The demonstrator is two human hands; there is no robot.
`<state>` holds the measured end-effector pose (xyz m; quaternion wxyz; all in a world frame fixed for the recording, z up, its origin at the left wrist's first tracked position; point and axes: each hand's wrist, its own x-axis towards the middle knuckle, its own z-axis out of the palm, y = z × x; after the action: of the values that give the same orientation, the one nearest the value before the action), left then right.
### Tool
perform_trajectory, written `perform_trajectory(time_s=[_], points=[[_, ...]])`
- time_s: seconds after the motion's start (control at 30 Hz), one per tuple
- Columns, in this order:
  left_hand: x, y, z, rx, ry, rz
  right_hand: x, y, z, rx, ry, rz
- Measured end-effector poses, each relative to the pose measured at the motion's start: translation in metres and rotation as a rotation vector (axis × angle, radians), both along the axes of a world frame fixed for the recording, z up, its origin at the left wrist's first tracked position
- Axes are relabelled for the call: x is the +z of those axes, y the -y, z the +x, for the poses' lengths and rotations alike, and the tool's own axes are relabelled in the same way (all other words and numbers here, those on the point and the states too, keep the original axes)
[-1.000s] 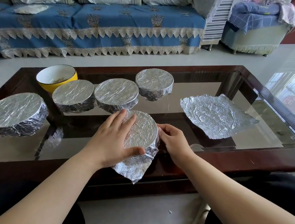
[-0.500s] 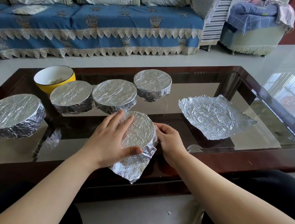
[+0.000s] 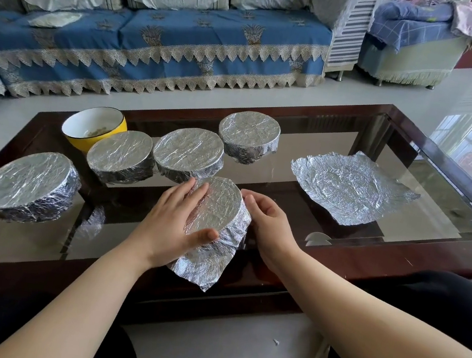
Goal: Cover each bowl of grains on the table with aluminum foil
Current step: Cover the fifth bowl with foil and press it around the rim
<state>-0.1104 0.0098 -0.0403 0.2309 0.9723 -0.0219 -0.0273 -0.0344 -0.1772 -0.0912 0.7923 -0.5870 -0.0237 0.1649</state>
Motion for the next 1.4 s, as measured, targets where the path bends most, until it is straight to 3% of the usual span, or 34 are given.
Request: perform_trajectory(time_s=[0.27, 0.53, 0.83, 1.23, 1.4], points=[[-0.006, -0.007, -0.003, 0.016, 0.038, -0.125, 0.006, 0.004, 0.002, 0.201, -0.02, 0.216], [-0.004, -0.006, -0.003, 0.013, 0.053, -0.143, 0.003, -0.002, 0.005, 0.122, -0.047, 0.22], [-0.008, -0.006, -0.002, 0.008, 0.063, -0.083, 0.001, -0.009, 0.005, -0.029, -0.072, 0.145], [-0.005, 0.003, 0.0, 0.024, 0.029, 0.01, 0.003, -0.009, 0.01, -0.052, -0.135, 0.039], [-0.003, 0.014, 0.0, 0.008, 0.027, 0.136, 0.008, -0.006, 0.011, -0.075, -0.12, -0.088]])
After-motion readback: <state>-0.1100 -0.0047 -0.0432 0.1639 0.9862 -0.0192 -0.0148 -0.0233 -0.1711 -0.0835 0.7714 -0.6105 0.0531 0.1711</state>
